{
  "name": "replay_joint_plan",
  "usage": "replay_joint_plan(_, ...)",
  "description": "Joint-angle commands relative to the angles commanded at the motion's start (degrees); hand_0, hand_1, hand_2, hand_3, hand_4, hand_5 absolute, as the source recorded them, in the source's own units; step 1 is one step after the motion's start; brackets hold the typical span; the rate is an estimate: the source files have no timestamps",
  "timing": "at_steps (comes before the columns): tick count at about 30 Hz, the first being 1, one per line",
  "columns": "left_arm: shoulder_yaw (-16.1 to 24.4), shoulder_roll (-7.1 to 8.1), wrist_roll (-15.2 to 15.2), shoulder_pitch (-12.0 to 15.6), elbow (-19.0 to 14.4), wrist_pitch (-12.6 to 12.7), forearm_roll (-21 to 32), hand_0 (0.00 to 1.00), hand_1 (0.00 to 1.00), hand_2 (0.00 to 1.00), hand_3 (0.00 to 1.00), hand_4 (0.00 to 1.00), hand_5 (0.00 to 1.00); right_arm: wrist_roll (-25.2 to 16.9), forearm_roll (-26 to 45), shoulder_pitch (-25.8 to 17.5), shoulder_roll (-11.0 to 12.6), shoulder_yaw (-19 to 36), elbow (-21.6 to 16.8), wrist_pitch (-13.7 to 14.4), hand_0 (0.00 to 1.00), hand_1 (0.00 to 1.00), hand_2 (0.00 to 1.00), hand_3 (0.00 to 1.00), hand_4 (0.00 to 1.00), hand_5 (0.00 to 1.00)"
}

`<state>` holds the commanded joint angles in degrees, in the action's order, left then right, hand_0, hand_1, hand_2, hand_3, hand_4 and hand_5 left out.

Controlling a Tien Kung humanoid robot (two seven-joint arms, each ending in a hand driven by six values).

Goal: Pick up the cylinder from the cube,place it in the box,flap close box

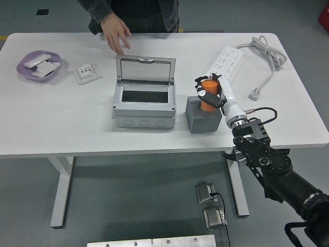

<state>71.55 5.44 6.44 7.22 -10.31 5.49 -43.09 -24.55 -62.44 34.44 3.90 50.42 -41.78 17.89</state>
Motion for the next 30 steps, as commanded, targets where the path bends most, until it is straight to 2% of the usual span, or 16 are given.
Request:
replay_joint_plan(4,0.5,0.01,0.2,0.1,0.0,0.1,-0.5,0.670,0.707,0.720,0.709,0.643,0.148,1.5,-4.3,2.4,0.5,-2.2,-3.3,0.7,0.237,0.212,0.309,0.383,0.002,0.002)
replay_joint_plan(7,1.0,0.09,0.5,0.2,0.0,0.2,-0.9,0.670,0.707,0.720,0.709,0.643,0.148,4.2,-8.3,5.2,0.5,-5.1,-5.8,0.1,0.237,0.212,0.309,0.383,0.002,0.002)
replay_joint_plan(13,1.9,0.56,0.9,0.4,0.0,0.5,-1.4,0.671,0.705,0.720,0.710,0.643,0.147,9.7,-17.2,10.6,-1.6,-9.6,-7.1,-2.0,0.239,0.216,0.310,0.378,0.002,0.002)
replay_joint_plan(18,2.4,0.92,1.0,0.5,0.0,0.6,-1.5,0.670,0.705,0.718,0.710,0.642,0.147,11.7,-23.3,12.8,-3.9,-11.6,-5.5,-2.6,0.224,0.210,0.302,0.361,0.002,0.002)
replay_joint_plan(26,2.9,1.45,1.1,-0.1,0.0,0.7,-1.9,0.670,0.704,0.718,0.710,0.646,0.154,12.8,-29.2,15.8,-3.9,-15.9,0.0,-2.6,0.208,0.204,0.289,0.338,0.002,0.002)
replay_joint_plan(30,2.9,1.74,1.0,-0.4,0.0,0.7,-2.0,0.670,0.704,0.718,0.710,0.646,0.154,13.2,-29.7,17.2,-3.9,-17.9,3.3,-2.9,0.208,0.204,0.289,0.338,0.002,0.002)
